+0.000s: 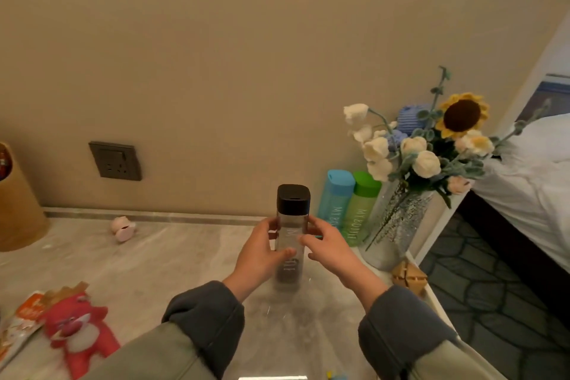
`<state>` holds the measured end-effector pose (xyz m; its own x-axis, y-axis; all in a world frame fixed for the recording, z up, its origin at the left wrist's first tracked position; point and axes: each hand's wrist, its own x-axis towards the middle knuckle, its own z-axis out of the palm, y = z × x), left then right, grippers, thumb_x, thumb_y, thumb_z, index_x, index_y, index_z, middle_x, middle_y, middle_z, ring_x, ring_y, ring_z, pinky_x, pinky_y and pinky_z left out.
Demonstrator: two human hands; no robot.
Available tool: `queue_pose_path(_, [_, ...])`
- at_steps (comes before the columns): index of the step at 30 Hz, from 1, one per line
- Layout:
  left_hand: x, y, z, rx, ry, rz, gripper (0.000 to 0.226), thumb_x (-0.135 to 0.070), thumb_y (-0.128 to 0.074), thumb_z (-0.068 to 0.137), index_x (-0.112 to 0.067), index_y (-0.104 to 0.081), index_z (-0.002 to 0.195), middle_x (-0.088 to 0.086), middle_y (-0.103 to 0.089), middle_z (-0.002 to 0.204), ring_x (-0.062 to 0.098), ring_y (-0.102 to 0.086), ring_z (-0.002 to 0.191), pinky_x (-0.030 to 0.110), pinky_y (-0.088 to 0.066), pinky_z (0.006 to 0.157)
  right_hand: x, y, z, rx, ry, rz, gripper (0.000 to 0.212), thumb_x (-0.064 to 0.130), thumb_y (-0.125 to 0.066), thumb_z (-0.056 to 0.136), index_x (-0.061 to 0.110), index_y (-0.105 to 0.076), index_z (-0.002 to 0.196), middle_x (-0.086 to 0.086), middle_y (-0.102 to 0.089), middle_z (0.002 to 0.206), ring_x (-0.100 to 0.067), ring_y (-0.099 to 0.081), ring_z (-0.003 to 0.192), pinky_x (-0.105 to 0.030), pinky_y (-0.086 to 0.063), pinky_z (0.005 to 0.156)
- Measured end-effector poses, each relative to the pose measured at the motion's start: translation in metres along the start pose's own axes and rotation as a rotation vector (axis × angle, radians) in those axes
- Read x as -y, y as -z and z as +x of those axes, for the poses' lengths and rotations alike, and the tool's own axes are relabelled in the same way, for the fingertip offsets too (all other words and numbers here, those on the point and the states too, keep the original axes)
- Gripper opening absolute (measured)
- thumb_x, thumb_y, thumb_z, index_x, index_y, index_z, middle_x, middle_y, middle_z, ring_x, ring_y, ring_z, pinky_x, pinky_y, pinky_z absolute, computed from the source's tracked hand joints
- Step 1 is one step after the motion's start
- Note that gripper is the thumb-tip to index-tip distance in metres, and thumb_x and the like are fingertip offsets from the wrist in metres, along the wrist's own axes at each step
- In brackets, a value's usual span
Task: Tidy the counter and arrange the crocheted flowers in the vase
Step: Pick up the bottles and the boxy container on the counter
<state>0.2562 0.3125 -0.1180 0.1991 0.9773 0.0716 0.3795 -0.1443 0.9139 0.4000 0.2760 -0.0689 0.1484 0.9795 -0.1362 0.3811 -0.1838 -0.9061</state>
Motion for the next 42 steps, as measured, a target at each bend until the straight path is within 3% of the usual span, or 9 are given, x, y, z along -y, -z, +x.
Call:
queue_pose_path(5, [0.004,-0.023,0.025,-0.016,0.006,0.021,0.072,-0.024,-0.082,0.072,-0.028,-0.042,0.132,-0.020,-0.050,0.116,0.002,-0.050,0.108,0.025,-0.043,0.090,-0.020,0.020,0.015,0.050,-0.122,-0.024,0.043,0.012,-0.052,0.092,0.018,-0.050,0.134,-0.001,-0.062,0.108,-0.017,-0.060,0.102,-0.035,-0.056,0.084])
queue_pose_path(9, [0.007,-0.034,0.043,-0.009,-0.009,0.028,0.070,-0.019,-0.081,0.073,-0.029,-0.042,0.130,-0.020,-0.050,0.115,0.002,-0.050,0.108,0.025,-0.043,0.092,-0.034,0.022,0.022,0.120,-0.229,-0.114,0.028,0.010,-0.050,0.091,0.017,-0.054,0.118,-0.009,-0.060,0.113,-0.021,-0.059,0.101,-0.038,-0.055,0.085])
queue_pose_path(15, [0.008,-0.048,0.071,-0.015,-0.042,0.059,0.070,-0.018,-0.081,0.072,-0.025,-0.042,0.130,-0.017,-0.052,0.114,0.004,-0.052,0.107,0.026,-0.041,0.090,-0.043,0.021,0.037,0.174,-0.209,-0.147,0.043,0.007,-0.046,0.093,0.013,-0.044,0.136,-0.010,-0.057,0.123,-0.018,-0.055,0.096,-0.030,-0.048,0.081])
queue_pose_path(19, [0.009,-0.053,0.085,-0.020,-0.050,0.068,0.069,-0.016,-0.080,0.073,-0.029,-0.040,0.128,-0.016,-0.051,0.115,0.006,-0.052,0.108,0.029,-0.043,0.092,-0.045,0.020,0.046,0.188,-0.223,-0.099,0.050,0.006,-0.048,0.093,0.011,-0.036,0.142,0.001,-0.056,0.114,-0.007,-0.053,0.090,-0.017,-0.043,0.068])
queue_pose_path(23, [0.009,-0.056,0.097,-0.023,-0.057,0.074,0.072,-0.016,-0.081,0.072,-0.024,-0.040,0.130,-0.009,-0.052,0.119,0.007,-0.051,0.106,0.026,-0.042,0.089,-0.049,0.018,0.055,0.171,-0.222,-0.048,0.050,0.004,-0.049,0.093,0.011,-0.037,0.141,0.006,-0.054,0.112,0.001,-0.051,0.084,-0.015,-0.041,0.064])
queue_pose_path(28, [0.009,-0.058,0.103,-0.002,-0.066,0.071,0.075,-0.015,-0.081,0.072,-0.022,-0.039,0.134,-0.009,-0.051,0.120,0.008,-0.051,0.107,0.026,-0.041,0.090,-0.051,0.018,0.058,0.162,-0.227,-0.041,0.059,0.007,-0.051,0.093,0.013,-0.030,0.147,-0.002,-0.050,0.138,-0.012,-0.051,0.108,-0.023,-0.043,0.081])
queue_pose_path(32, [0.012,-0.058,0.104,-0.010,-0.058,0.085,0.079,-0.016,-0.082,0.071,-0.022,-0.037,0.136,-0.009,-0.050,0.120,0.007,-0.050,0.108,0.025,-0.040,0.089,-0.053,0.018,0.061,0.159,-0.221,-0.036,0.060,0.008,-0.052,0.093,0.013,-0.029,0.148,-0.004,-0.048,0.143,-0.018,-0.051,0.119,-0.027,-0.043,0.088])
queue_pose_path(38, [0.014,-0.057,0.100,-0.010,0.010,0.092,0.088,-0.019,-0.081,0.073,-0.023,-0.028,0.143,-0.001,-0.050,0.134,0.015,-0.050,0.120,0.034,-0.045,0.098,-0.054,0.017,0.059,0.155,-0.236,-0.042,0.060,0.010,-0.053,0.093,0.015,-0.029,0.148,-0.003,-0.045,0.145,-0.022,-0.051,0.123,-0.033,-0.046,0.095])
queue_pose_path(42, [0.012,-0.049,0.090,-0.016,0.058,0.053,0.082,-0.020,-0.076,0.080,-0.024,-0.027,0.145,0.001,-0.048,0.136,0.017,-0.049,0.122,0.030,-0.044,0.094,-0.047,0.018,0.053,0.158,-0.229,-0.017,0.054,0.009,-0.052,0.094,0.014,-0.035,0.145,-0.003,-0.052,0.132,-0.017,-0.055,0.109,-0.034,-0.049,0.090])
